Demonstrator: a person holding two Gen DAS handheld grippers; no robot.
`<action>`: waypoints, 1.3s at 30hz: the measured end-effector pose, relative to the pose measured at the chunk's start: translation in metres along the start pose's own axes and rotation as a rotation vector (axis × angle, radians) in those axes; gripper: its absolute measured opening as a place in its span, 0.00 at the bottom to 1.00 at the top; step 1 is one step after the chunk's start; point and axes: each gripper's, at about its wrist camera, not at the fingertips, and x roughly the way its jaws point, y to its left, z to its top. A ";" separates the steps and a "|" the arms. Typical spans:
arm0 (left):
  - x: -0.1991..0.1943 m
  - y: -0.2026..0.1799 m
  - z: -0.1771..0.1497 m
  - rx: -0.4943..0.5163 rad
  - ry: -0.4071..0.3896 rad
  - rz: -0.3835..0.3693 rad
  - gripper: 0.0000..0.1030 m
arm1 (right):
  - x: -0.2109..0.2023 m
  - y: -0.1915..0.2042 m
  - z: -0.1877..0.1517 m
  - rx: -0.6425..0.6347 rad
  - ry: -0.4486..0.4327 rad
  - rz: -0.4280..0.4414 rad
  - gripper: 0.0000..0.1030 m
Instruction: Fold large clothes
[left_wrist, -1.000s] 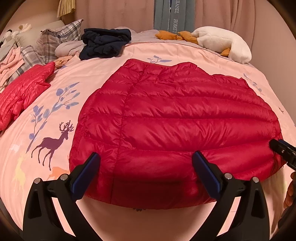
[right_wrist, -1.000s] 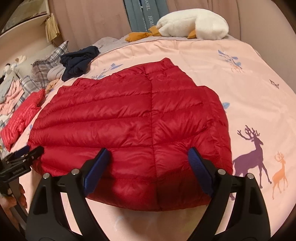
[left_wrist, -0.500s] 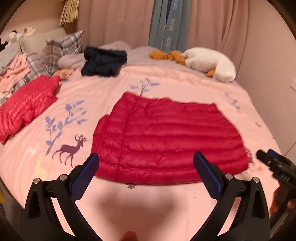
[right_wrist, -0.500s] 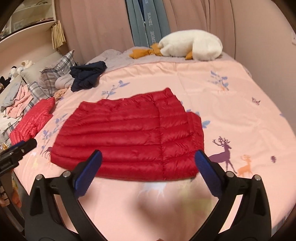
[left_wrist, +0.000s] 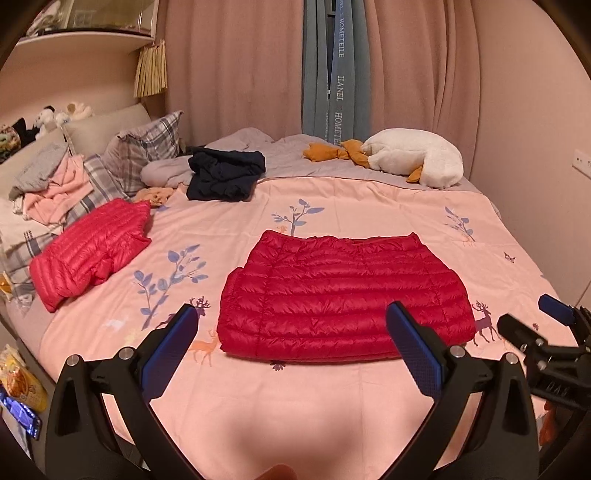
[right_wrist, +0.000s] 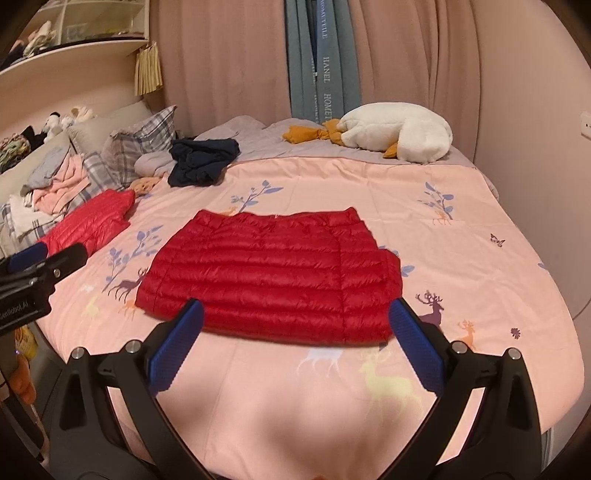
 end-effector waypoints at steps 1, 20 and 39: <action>0.000 -0.001 -0.001 0.001 0.004 -0.003 0.99 | 0.000 0.001 -0.002 0.006 0.006 0.008 0.98; 0.001 -0.012 -0.012 0.045 0.046 -0.016 0.99 | 0.001 0.003 0.000 0.030 0.011 0.027 0.98; 0.006 -0.016 -0.012 0.058 0.053 -0.001 0.99 | 0.002 0.004 0.004 0.028 0.001 0.032 0.98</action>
